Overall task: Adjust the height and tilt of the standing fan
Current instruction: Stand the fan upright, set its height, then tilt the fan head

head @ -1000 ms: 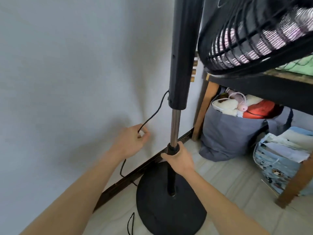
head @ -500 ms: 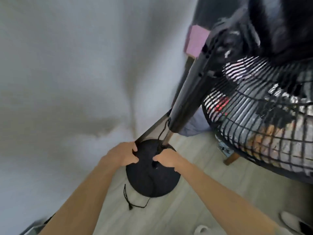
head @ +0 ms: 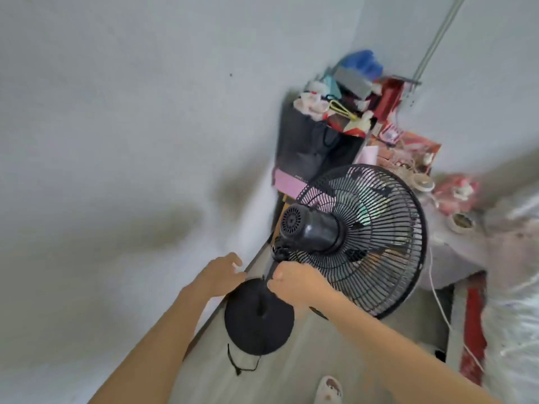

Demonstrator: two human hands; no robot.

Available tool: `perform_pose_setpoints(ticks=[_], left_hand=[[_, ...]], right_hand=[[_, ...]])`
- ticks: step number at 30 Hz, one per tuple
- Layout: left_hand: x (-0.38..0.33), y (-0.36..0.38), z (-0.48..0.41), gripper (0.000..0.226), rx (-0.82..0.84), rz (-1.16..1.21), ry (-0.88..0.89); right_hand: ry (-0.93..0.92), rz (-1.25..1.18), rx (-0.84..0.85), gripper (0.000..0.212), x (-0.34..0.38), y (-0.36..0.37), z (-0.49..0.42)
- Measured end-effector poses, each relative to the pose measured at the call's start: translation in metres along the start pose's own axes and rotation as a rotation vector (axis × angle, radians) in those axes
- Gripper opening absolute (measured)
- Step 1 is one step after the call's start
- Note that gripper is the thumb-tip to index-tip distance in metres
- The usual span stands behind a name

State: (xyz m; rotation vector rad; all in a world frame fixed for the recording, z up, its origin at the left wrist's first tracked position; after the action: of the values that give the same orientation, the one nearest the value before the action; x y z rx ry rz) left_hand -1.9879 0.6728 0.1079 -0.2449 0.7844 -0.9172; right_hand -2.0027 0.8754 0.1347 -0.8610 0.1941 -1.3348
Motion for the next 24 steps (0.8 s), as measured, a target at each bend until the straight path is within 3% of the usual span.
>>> perform_pose_setpoints(ticks=[3,5,8,11,13,16,19,24], left_hand=[[-0.065,-0.025,0.02,0.039,-0.091,0.101,0.092],[-0.102,-0.032,0.024,0.047,-0.161,0.208,0.144],[-0.146,-0.032,0.022,0.061,-0.233,0.327,0.165],[-0.176,-0.023,0.013,0.075,-0.228,0.358,0.104],[-0.187,-0.011,0.004,0.084,-0.181,0.405,0.042],[-0.2,0.003,-0.011,0.09,-0.199,0.48,-0.019],[-0.209,0.003,-0.02,0.079,-0.271,0.436,-0.068],[-0.208,-0.016,-0.032,0.065,-0.232,0.389,-0.01]], right_hand=[[0.002,-0.087,-0.175,0.046,-0.006,-0.073,0.063],[0.045,-0.2,-0.325,0.041,-0.022,-0.11,0.096],[0.1,-0.34,-0.646,0.042,-0.063,-0.144,0.128],[0.285,-0.349,-0.855,0.063,-0.12,-0.154,0.142],[0.366,-0.483,-0.758,0.087,-0.156,-0.148,0.141],[0.203,-0.913,-0.532,0.116,-0.194,-0.138,0.129],[0.114,-1.013,-0.464,0.114,-0.202,-0.128,0.122],[0.298,-0.908,-0.499,0.108,-0.204,-0.112,0.118]])
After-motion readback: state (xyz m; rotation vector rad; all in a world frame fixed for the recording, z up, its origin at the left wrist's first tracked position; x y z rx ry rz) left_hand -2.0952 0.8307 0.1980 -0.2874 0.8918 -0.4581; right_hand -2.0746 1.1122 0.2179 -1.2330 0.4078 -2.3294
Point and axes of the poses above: each hand's wrist, its own z-axis away from the middle knuckle, its own y-axis out of the palm, x = y × z, the point moved 2 cm from there along -z, towards the middle knuckle, and after that the axes turned 13 degrees about x, right-handed, at the moved point
